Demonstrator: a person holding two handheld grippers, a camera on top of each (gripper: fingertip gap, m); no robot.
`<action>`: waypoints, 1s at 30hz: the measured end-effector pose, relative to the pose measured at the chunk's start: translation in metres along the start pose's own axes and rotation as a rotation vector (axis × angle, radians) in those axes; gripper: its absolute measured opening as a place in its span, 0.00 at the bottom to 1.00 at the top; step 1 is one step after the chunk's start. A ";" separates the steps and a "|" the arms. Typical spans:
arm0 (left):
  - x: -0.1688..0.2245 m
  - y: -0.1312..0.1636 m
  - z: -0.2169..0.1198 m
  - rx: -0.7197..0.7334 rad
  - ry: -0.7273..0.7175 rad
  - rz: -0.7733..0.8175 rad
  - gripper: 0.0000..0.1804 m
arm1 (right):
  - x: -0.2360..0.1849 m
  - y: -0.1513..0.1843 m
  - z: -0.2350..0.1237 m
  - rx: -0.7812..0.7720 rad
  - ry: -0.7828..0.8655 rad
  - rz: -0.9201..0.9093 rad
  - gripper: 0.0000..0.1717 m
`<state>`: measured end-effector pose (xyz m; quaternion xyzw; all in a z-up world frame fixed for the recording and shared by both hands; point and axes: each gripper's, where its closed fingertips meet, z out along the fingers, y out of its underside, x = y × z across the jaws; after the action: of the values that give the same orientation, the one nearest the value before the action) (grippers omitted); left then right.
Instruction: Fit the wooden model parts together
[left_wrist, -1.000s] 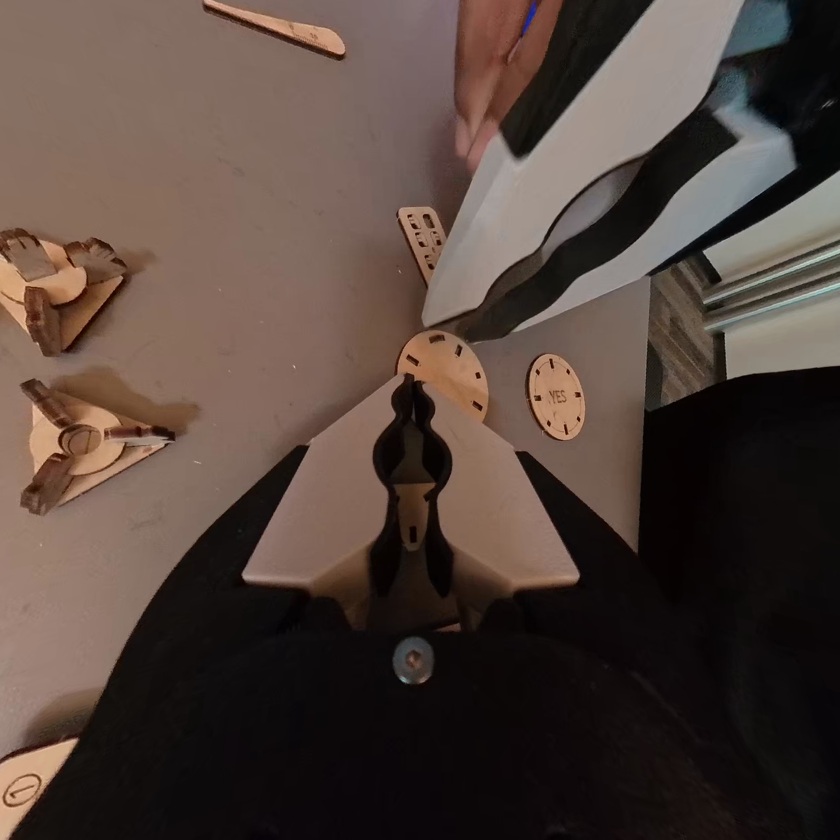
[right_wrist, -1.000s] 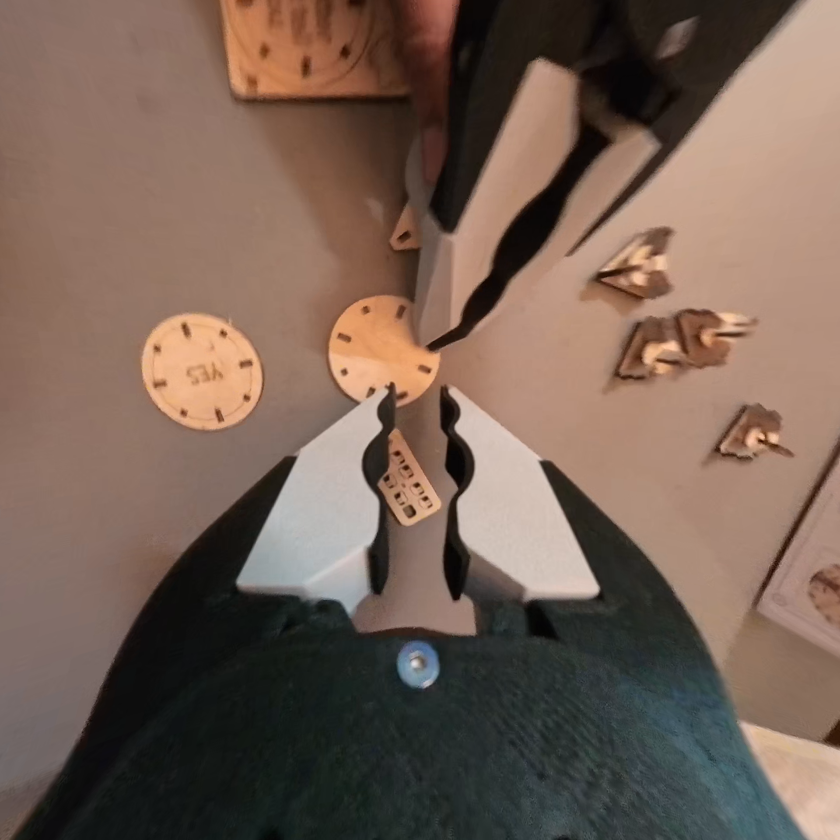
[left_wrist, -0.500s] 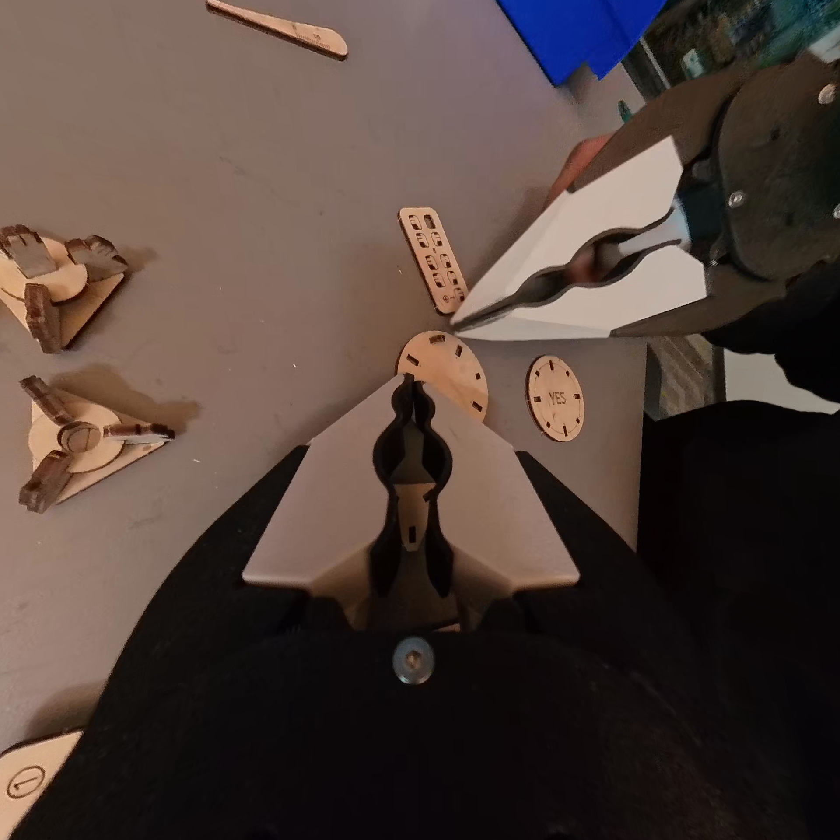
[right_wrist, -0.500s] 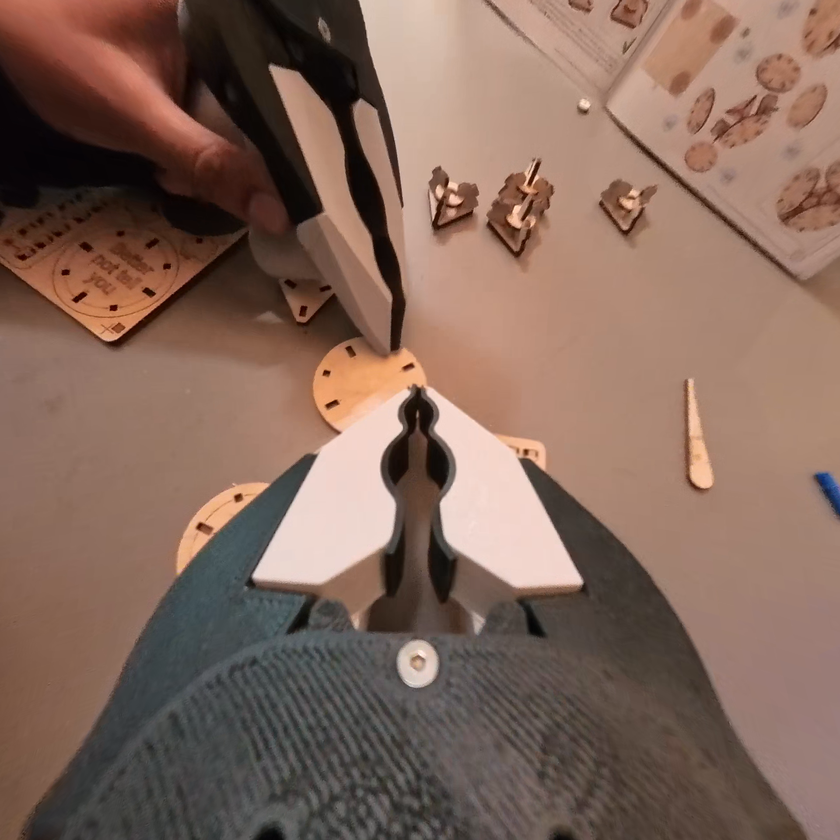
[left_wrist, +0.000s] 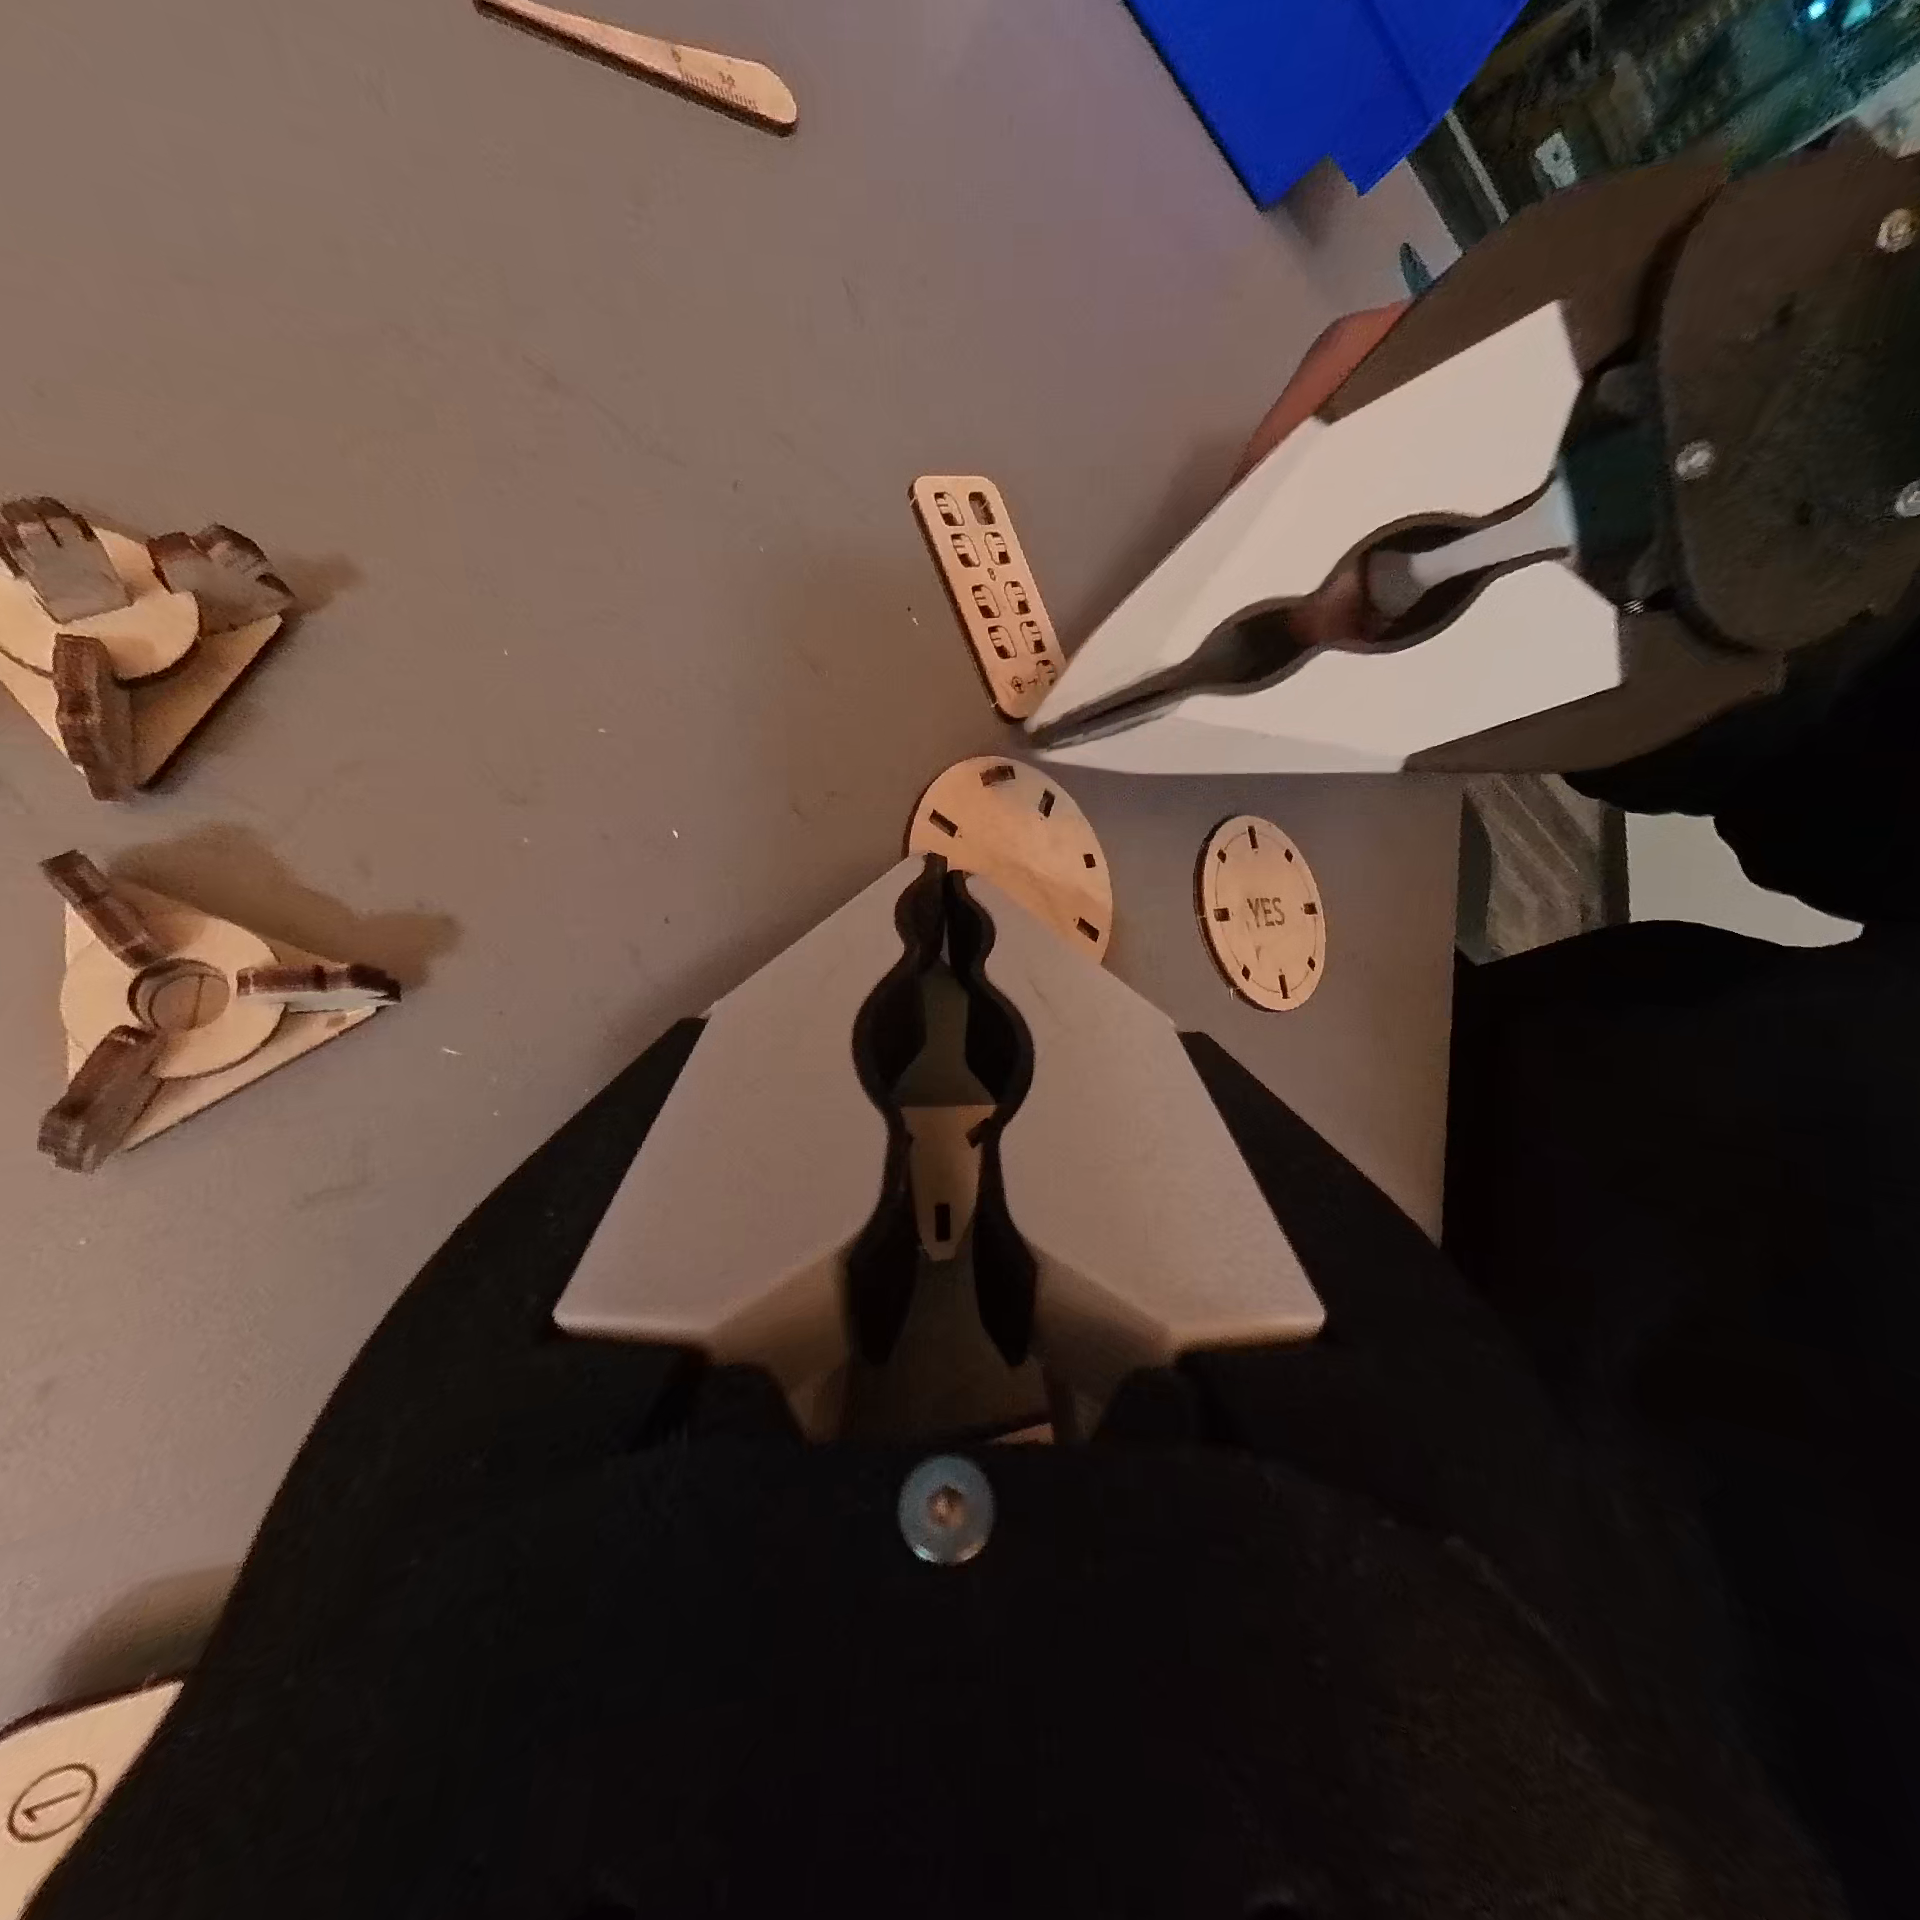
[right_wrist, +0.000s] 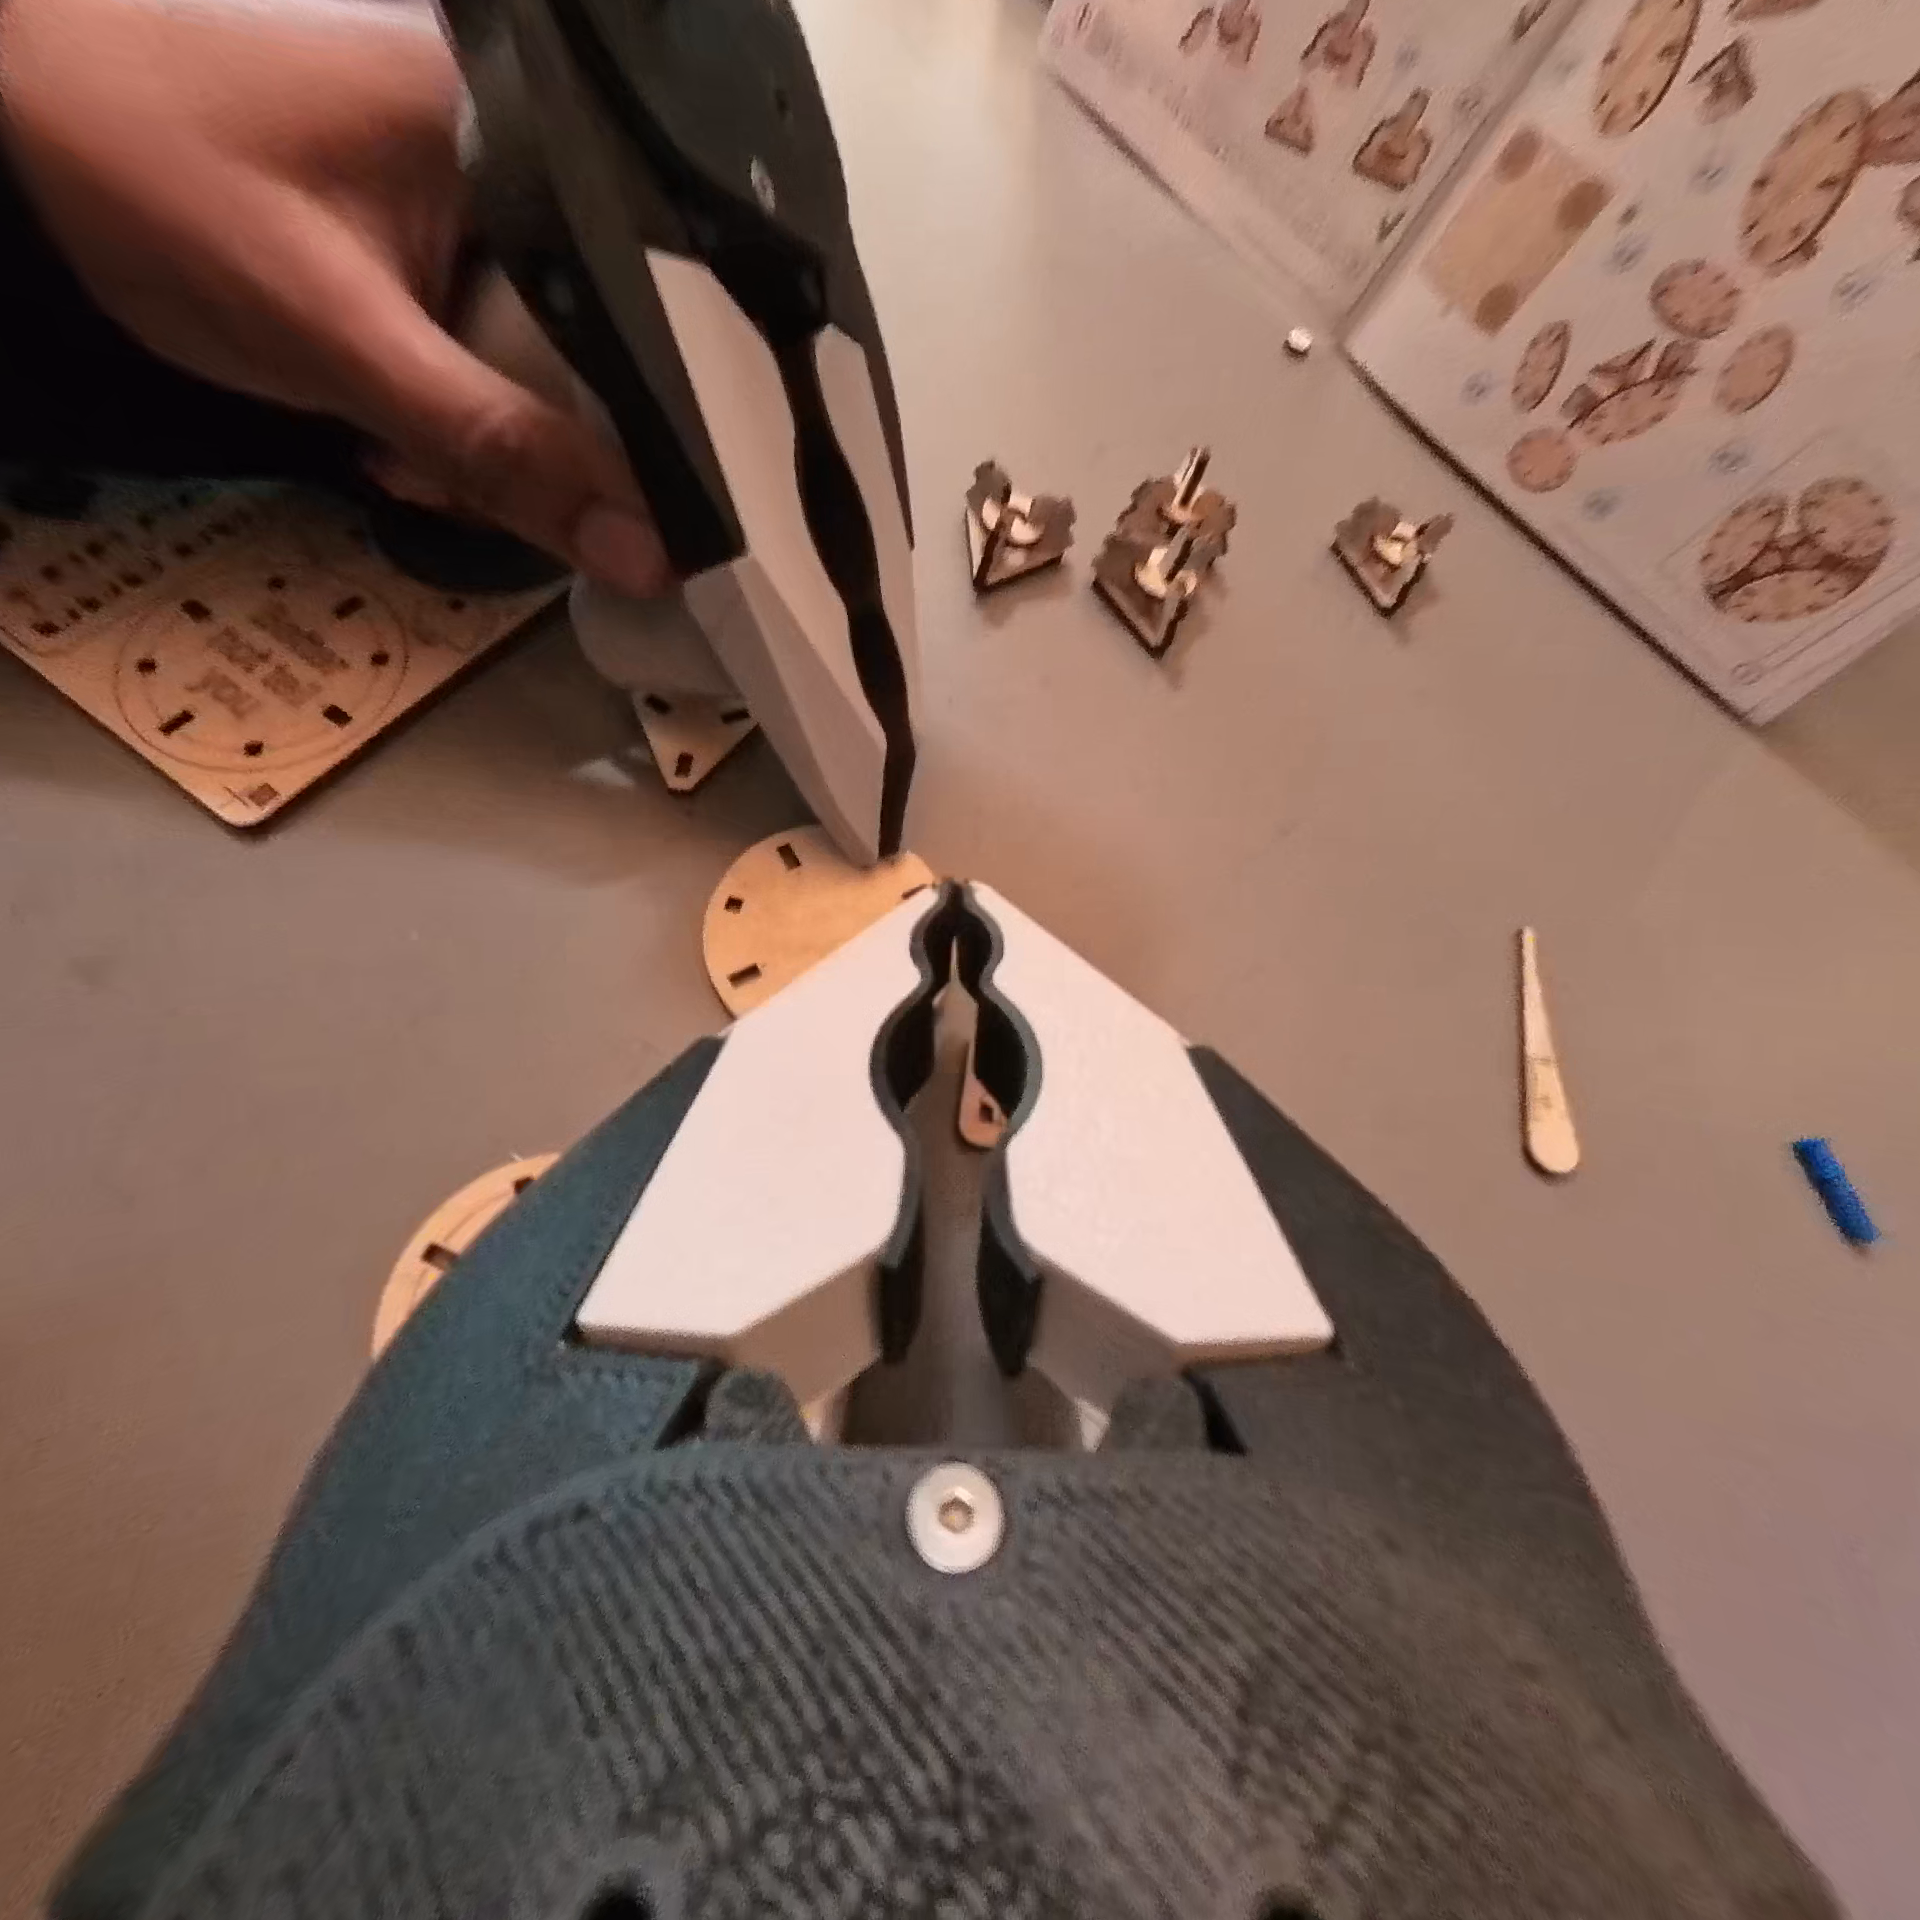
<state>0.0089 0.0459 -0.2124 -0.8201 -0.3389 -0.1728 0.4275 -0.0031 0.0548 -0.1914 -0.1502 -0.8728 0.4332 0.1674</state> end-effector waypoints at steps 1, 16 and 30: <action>0.000 0.000 0.000 0.000 0.000 0.000 0.00 | 0.000 -0.002 -0.001 0.005 -0.001 0.000 0.00; 0.000 0.000 0.000 0.001 0.007 -0.008 0.00 | 0.002 -0.001 0.000 -0.012 0.000 0.008 0.00; 0.000 0.000 0.000 0.001 0.004 -0.007 0.00 | 0.001 0.013 0.007 -0.079 -0.019 0.052 0.00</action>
<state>0.0089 0.0458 -0.2124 -0.8184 -0.3408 -0.1756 0.4280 -0.0049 0.0581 -0.2059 -0.1751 -0.8866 0.4039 0.1419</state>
